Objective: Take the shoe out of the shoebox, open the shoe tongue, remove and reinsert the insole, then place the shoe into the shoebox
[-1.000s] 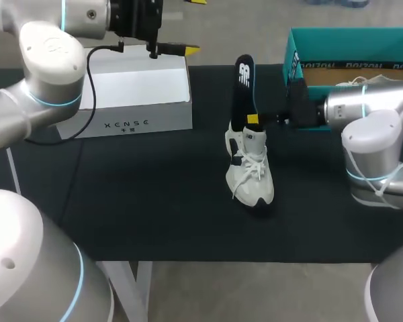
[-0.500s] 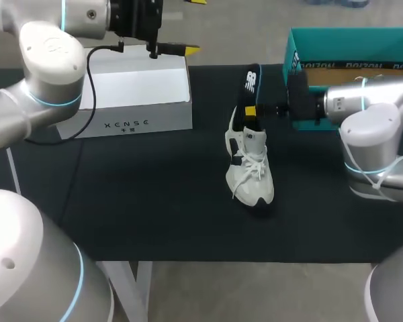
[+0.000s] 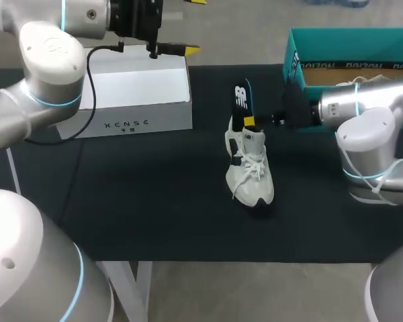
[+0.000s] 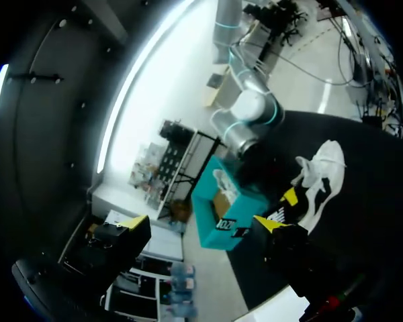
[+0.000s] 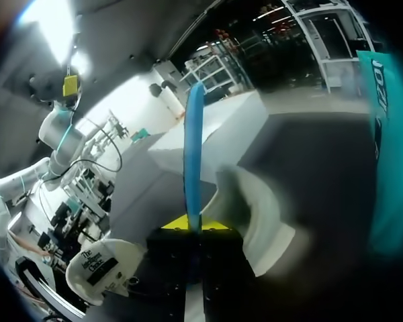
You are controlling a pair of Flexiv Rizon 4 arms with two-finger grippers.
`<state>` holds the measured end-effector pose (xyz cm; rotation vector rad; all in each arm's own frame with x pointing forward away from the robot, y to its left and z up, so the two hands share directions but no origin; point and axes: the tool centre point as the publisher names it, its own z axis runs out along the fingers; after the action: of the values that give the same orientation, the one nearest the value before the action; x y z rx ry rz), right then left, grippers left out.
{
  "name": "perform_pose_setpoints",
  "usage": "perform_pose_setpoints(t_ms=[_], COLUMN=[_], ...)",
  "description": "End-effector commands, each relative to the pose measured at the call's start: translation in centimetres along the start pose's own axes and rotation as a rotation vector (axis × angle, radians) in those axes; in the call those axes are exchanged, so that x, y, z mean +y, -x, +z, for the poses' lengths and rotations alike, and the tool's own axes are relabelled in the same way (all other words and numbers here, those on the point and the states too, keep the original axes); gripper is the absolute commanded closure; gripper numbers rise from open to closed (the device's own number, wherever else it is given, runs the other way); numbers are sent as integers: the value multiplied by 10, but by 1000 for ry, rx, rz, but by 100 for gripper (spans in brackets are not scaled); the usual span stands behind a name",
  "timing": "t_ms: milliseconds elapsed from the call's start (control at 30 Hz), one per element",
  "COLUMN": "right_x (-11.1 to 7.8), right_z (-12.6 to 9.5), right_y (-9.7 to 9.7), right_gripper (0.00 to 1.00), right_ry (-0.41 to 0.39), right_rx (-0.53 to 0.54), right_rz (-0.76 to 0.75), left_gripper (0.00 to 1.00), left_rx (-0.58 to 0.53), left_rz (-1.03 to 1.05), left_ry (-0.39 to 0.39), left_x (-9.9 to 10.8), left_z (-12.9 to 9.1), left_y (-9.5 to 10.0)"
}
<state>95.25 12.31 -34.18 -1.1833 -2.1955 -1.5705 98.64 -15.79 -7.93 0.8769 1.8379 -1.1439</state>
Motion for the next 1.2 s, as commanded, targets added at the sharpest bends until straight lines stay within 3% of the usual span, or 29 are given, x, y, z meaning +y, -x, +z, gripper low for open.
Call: perform_pose_setpoints(t_ms=[33,100,133,167,200,333,400,467,600,833,900,1000,1033,1067,1100,1200], right_x=[-14,-14,-9,-2,6,36,45,47,36,-3,-10,-20,-20,-17,-12,7], right_z=[-6,-6,-5,-4,-4,-1,-2,-3,-4,0,-1,0,-1,-2,-2,-3], right_y=[-12,-12,-10,-9,-7,4,7,8,4,-2,-11,-9,-8,-5,-3,5], right_gripper=[100,100,53,47,54,60,69,100,100,100,100,100,91,62,52,56], right_ry=[2,0,-3,10,21,67,90,104,75,15,-2,-20,-25,-24,-17,18], right_rx=[-6,0,-1,-2,-7,-26,-45,-59,-60,-38,-28,-18,-21,-26,-35,-55], right_rz=[22,32,23,16,4,-32,-36,-31,-25,23,35,45,45,46,44,25], left_gripper=[0,0,0,0,0,0,0,0,0,0,0,0,0,0,0,0], left_rx=[3,3,3,3,3,3,3,3,3,3,3,3,3,3,3,3], left_rz=[1,1,1,1,1,1,1,1,1,1,1,1,1,1,1,1], left_ry=[0,0,0,0,0,0,0,0,0,0,0,0,0,0,0,0], left_x=[1,1,1,1,1,1,1,1,1,1,1,1,1,1,1,1], left_z=[1,1,1,1,1,1,1,1,1,1,1,1,1,1,1,1], left_y=[1,1,1,1,1,1,1,1,1,1,1,1,1,1,1,1])
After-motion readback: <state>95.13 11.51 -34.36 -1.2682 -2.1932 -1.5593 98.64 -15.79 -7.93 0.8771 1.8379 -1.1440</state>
